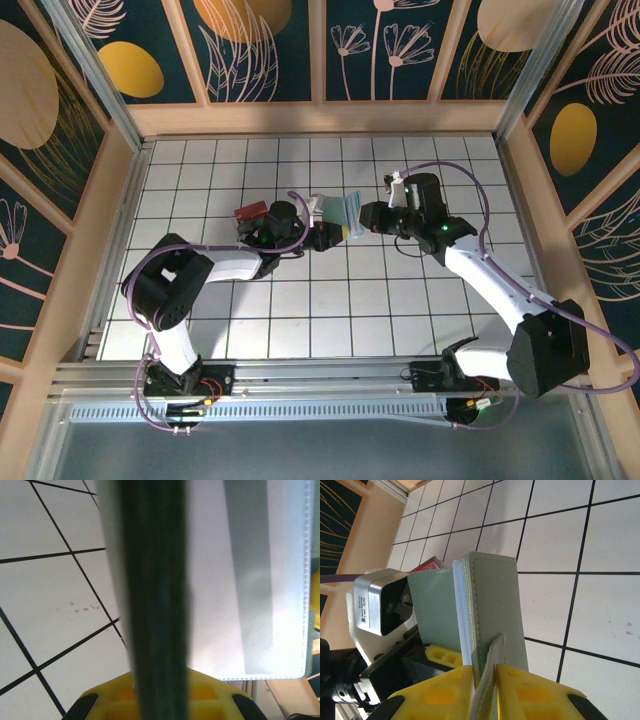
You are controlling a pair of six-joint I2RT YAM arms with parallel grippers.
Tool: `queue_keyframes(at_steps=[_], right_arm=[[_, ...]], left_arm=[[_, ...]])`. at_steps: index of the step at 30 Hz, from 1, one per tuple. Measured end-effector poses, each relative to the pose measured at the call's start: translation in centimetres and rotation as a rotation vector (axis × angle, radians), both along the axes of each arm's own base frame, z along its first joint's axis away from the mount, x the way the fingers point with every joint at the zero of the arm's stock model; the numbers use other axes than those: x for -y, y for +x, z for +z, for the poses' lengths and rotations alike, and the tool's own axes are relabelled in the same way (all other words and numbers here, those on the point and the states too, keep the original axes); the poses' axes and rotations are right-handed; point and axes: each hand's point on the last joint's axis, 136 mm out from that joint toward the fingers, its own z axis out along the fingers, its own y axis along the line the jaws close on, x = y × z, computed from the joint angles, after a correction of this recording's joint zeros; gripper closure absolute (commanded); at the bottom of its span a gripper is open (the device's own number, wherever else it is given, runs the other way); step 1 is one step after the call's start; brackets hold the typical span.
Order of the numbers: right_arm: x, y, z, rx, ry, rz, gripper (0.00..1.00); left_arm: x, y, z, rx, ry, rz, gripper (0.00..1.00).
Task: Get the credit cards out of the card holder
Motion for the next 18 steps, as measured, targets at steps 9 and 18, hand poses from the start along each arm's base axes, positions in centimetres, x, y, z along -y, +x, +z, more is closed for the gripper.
queue_keyframes(at_steps=[9, 18], right_arm=[[-0.1, 0.28, 0.37, 0.016, 0.016, -0.002, 0.95], [-0.04, 0.27, 0.23, 0.014, 0.014, -0.005, 1.0]], left_arm=[[0.16, -0.06, 0.49, 0.012, -0.016, -0.007, 1.0], [0.22, -0.04, 0.75, 0.014, -0.027, -0.006, 0.64]])
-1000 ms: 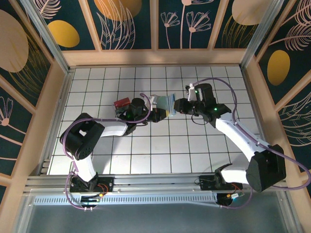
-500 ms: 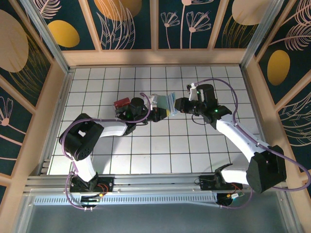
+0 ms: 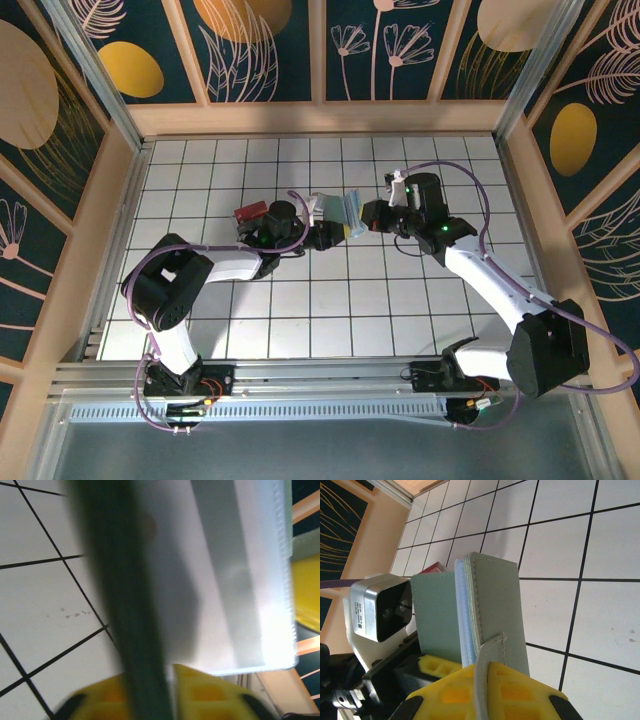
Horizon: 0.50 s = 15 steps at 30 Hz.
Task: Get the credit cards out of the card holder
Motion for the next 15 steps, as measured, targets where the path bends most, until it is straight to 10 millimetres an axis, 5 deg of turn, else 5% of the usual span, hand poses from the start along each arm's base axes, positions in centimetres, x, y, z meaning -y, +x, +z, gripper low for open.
queue_keyframes(at_steps=[5, 11, 15], right_arm=[[0.2, -0.4, -1.0, -0.019, -0.013, -0.004, 1.0], [-0.3, -1.0, -1.3, -0.024, -0.021, 0.01, 1.0], [-0.5, -1.1, -1.3, -0.022, -0.022, 0.012, 1.0]], left_arm=[[0.3, 0.0, 1.1, 0.009, -0.043, -0.001, 0.37], [0.2, 0.0, 1.3, 0.014, -0.059, 0.005, 0.24], [0.2, -0.1, 1.3, 0.013, -0.06, 0.006, 0.25]])
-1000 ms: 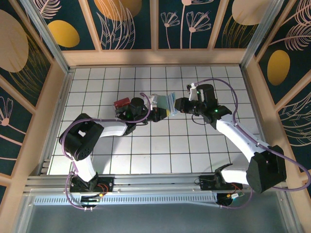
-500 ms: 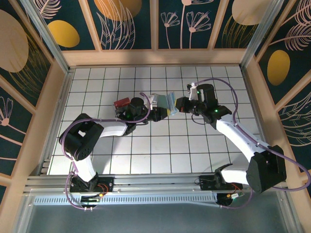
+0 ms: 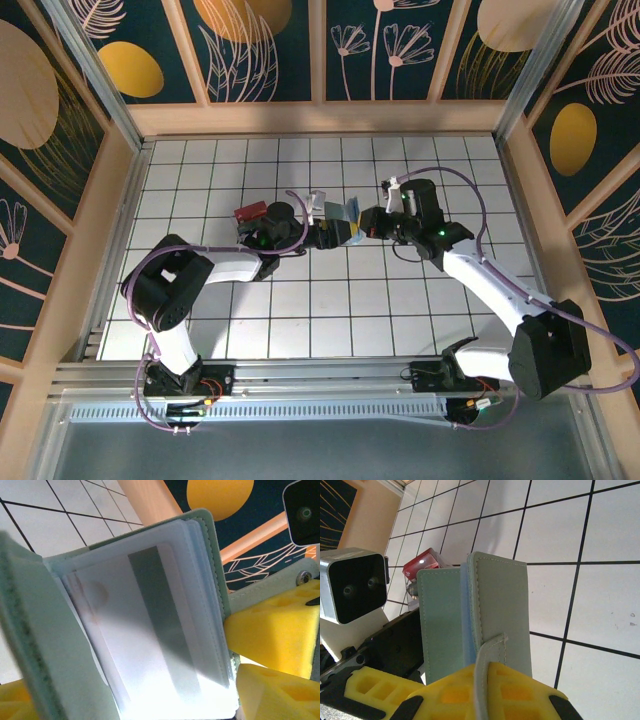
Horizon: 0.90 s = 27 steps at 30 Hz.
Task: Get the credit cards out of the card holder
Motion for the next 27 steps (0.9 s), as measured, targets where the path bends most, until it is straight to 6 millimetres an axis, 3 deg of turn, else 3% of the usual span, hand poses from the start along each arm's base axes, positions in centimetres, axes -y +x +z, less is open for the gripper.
queue_keyframes(at_steps=[15, 23, 27], right_arm=[[0.3, -0.4, 2.1, 0.05, 0.027, -0.009, 1.0], [0.3, -0.4, 2.1, 0.051, 0.027, -0.01, 1.0], [0.3, -0.5, 2.3, 0.048, 0.035, -0.01, 1.0]], left_arm=[[-0.1, -0.1, 2.2, 0.036, -0.041, 0.003, 0.22], [-0.1, -0.1, 2.3, 0.03, -0.048, 0.003, 0.02], [-0.1, -0.1, 2.4, 0.031, -0.05, 0.003, 0.01]])
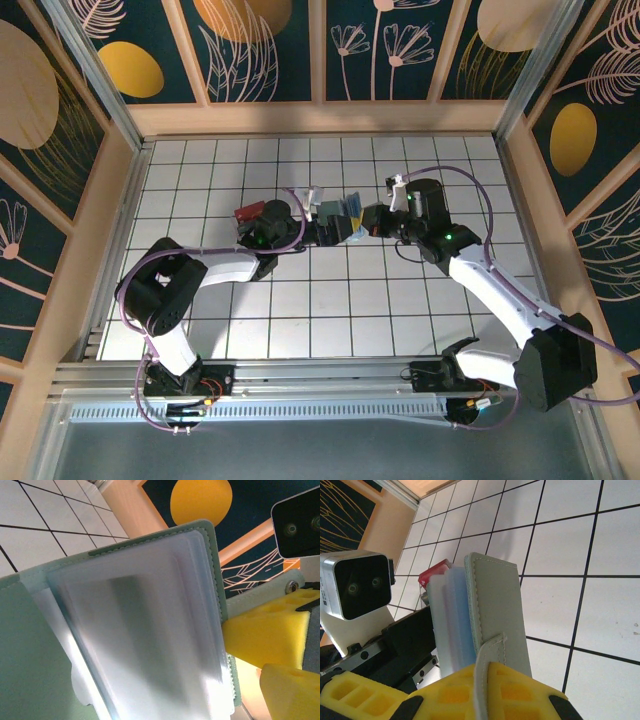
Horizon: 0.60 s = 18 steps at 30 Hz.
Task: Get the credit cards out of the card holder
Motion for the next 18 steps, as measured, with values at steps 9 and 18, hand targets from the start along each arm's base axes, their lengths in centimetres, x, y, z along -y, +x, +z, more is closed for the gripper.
queue_keyframes(at_steps=[9, 18], right_arm=[[-0.1, -0.1, 0.4, 0.005, 0.011, 0.0, 1.0], [0.1, -0.2, 1.0, 0.021, 0.017, -0.007, 1.0]], left_arm=[[-0.2, -0.1, 1.2, 0.016, -0.018, 0.005, 0.17], [-0.5, 0.0, 1.4, 0.023, -0.009, 0.025, 0.37]])
